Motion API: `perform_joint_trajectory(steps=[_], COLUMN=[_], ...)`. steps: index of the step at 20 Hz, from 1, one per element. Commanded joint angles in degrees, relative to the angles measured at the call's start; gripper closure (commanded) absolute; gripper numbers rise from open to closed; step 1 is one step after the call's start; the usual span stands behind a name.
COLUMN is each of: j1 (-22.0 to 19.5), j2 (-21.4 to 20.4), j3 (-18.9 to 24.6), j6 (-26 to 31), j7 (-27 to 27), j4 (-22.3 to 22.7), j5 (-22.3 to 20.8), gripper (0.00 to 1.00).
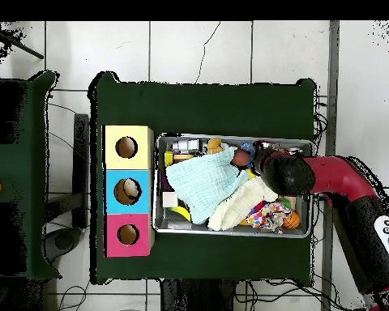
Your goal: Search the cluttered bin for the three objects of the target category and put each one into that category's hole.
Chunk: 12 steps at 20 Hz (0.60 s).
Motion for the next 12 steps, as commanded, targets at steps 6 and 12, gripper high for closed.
perform_joint_trajectory(steps=[6, 12], j1=[-1.84, -3.76], j2=[4.52, 5.99], j3=[-1.07, 0.63], j6=[0.87, 4.03], j7=[-8.69, -15.08], j4=[-2.37, -5.30], j5=[-3.80, -3.23], gripper=[0.00, 0.00])
